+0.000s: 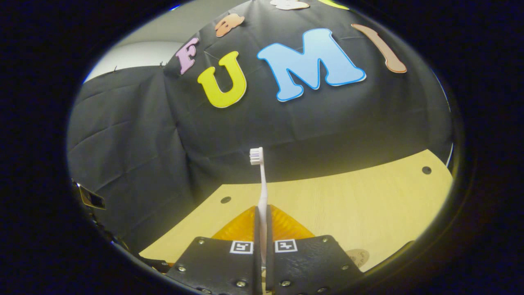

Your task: Put the toothbrush and toothpaste on the desktop into the cup, then pick up the cup and place it on the coaster on the desktop.

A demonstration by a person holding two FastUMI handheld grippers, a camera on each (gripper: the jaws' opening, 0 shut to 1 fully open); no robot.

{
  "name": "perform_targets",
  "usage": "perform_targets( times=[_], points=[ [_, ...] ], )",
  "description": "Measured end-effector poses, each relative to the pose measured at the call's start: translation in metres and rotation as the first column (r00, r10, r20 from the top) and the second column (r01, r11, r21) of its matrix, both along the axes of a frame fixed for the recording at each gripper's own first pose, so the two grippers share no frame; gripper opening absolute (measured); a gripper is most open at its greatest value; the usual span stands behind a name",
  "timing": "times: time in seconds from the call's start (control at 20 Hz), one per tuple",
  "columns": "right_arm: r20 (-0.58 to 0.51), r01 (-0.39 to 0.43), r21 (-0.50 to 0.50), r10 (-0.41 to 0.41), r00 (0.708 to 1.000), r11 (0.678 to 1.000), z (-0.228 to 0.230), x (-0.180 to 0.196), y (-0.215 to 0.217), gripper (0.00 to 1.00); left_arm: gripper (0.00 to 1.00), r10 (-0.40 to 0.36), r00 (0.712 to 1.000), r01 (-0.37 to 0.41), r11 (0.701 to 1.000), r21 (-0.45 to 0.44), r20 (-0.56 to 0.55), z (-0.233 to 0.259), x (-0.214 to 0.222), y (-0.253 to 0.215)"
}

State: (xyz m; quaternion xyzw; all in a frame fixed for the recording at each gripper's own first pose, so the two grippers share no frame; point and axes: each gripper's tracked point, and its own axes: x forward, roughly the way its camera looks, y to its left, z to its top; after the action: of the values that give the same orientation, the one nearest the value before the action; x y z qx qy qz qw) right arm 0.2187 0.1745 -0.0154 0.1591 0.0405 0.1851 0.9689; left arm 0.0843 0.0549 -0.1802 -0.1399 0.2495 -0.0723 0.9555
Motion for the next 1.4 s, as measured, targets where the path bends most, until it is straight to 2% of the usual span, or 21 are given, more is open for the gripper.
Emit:
perform_targets(
  times=[0.05, 0.1, 0.15, 0.2, 0.55, 0.6, 0.65, 0.75, 0.85, 0.9, 0.95, 1.0, 1.25, 1.3, 1.35, 1.4],
  points=[
    [0.017, 0.012, 0.005, -0.012, 1.0, 1.0, 0.0, 0.004, 0.001, 0.05, 0.95, 0.0, 1.0, 0.0, 1.0, 0.0, -0.008, -0.003, -0.001, 0.002],
    [0.03, 0.024, 0.006, -0.025, 0.999, 1.0, -0.002, 0.006, 0.001, 0.05, 0.95, 0.001, 1.0, -0.001, 1.0, 0.002, -0.014, -0.004, -0.001, 0.004],
    [0.043, 0.034, 0.006, -0.034, 0.998, 0.999, -0.004, 0.007, 0.002, 0.05, 0.91, 0.001, 1.0, -0.001, 1.0, 0.003, -0.02, -0.004, 0.0, 0.003],
    [0.048, 0.041, -0.001, -0.041, 0.998, 0.999, -0.007, 0.007, 0.004, 0.05, 0.95, 0.001, 1.0, -0.001, 1.0, 0.005, -0.024, -0.004, -0.001, 0.004],
    [0.062, 0.043, -0.068, -0.038, 0.997, 0.997, -0.032, 0.001, 0.014, 0.06, 0.95, -0.01, 0.999, 0.011, 1.0, 0.021, -0.032, -0.001, -0.002, 0.005],
    [0.062, 0.054, -0.073, -0.049, 0.997, 0.996, -0.031, -0.001, 0.011, 0.06, 0.91, -0.013, 0.999, 0.014, 1.0, 0.019, -0.032, -0.001, -0.002, 0.004],
    [0.062, 0.057, -0.078, -0.052, 0.997, 0.995, -0.031, 0.0, 0.009, 0.07, 0.91, -0.017, 0.999, 0.017, 1.0, 0.016, -0.032, -0.001, -0.002, 0.003],
    [0.037, 0.041, -0.077, -0.038, 0.999, 0.996, -0.036, -0.001, 0.01, 0.16, 0.91, -0.024, 0.999, 0.024, 1.0, 0.013, -0.031, 0.0, -0.003, 0.003],
    [0.009, 0.031, -0.078, -0.031, 0.999, 0.996, -0.041, -0.003, 0.008, 0.41, 0.91, -0.034, 0.999, 0.034, 0.999, 0.013, -0.033, 0.0, -0.004, 0.002],
    [0.004, 0.03, -0.081, -0.03, 1.0, 0.996, -0.041, -0.005, 0.008, 0.65, 0.91, -0.037, 0.999, 0.037, 0.999, 0.015, -0.033, 0.001, -0.004, 0.002],
    [0.005, 0.039, -0.087, -0.038, 0.999, 0.995, -0.04, -0.009, 0.005, 0.75, 0.91, -0.043, 0.999, 0.043, 0.999, 0.017, -0.032, 0.001, -0.004, 0.001],
    [0.011, 0.044, -0.093, -0.043, 0.999, 0.995, -0.035, -0.013, 0.001, 0.95, 0.91, -0.047, 0.998, 0.047, 0.999, 0.018, -0.032, 0.001, -0.003, 0.0],
    [0.032, 0.076, -0.114, -0.073, 0.997, 0.991, -0.023, -0.027, -0.014, 0.95, 0.91, -0.075, 0.996, 0.076, 0.997, 0.015, -0.047, 0.005, 0.0, -0.021],
    [0.039, 0.085, -0.118, -0.081, 0.996, 0.989, -0.019, -0.032, -0.021, 0.95, 0.95, -0.084, 0.995, 0.085, 0.996, 0.014, -0.053, 0.005, 0.001, -0.025],
    [0.043, 0.097, -0.123, -0.092, 0.995, 0.988, -0.015, -0.036, -0.027, 0.95, 0.91, -0.09, 0.994, 0.091, 0.996, 0.017, -0.06, 0.003, 0.001, -0.029],
    [0.047, 0.107, -0.128, -0.102, 0.994, 0.986, -0.011, -0.04, -0.034, 0.95, 0.91, -0.096, 0.993, 0.098, 0.995, 0.02, -0.07, 0.001, 0.002, -0.031]
  ],
)
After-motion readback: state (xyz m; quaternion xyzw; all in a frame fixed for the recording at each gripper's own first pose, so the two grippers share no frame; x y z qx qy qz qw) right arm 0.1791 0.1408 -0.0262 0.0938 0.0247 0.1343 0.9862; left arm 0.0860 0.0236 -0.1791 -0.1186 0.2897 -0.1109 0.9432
